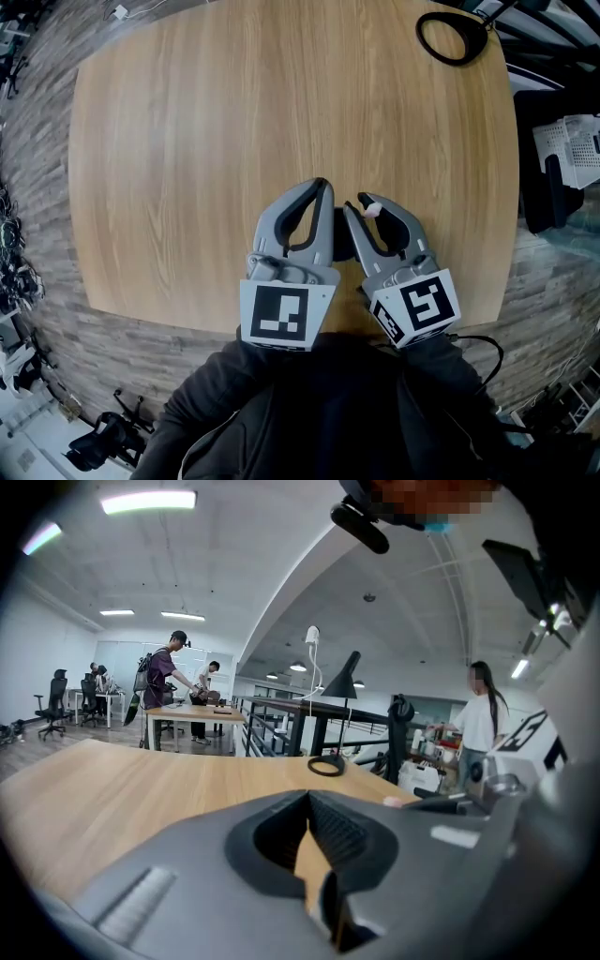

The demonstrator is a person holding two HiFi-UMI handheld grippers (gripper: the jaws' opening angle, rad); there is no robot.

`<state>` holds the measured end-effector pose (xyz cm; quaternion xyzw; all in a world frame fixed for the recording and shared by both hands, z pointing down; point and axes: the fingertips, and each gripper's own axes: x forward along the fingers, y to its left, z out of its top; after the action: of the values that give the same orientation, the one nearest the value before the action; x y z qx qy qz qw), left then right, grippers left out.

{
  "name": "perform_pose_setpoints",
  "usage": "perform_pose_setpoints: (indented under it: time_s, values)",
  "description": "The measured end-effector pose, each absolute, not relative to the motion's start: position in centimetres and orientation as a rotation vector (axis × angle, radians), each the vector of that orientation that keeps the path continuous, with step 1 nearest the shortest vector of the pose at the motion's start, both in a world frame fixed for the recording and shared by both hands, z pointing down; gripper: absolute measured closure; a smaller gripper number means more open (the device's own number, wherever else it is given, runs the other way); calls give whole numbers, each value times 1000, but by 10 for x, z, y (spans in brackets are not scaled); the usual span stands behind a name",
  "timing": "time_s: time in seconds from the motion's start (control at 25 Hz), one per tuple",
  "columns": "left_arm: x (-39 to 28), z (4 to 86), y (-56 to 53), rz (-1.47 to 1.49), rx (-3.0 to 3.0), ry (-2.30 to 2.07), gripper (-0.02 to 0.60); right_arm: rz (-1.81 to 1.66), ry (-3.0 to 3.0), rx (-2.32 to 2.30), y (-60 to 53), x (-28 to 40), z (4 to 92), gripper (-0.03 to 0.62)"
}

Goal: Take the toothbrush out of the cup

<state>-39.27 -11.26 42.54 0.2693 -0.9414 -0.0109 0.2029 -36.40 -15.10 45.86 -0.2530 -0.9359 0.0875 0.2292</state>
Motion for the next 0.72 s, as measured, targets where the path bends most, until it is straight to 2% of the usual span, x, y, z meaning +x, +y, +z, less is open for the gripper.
perform_pose_setpoints:
  time_s: [0.4,0.48,0.56,0.72]
  values:
    - [-391,423,-115,-29,758,-2634,574,233,-2572,-709,-151,-362,457,516]
    - [-391,421,-116,-27,759,-2639,574,235,-2579,-717,-151,-362,454,528]
    - [-390,420,-117,-24,758,-2641,574,241,-2588,-727,-151,-362,452,576]
    - [-388,420,-118,-18,755,-2644,574,246,-2590,-743,-150,-360,451,586]
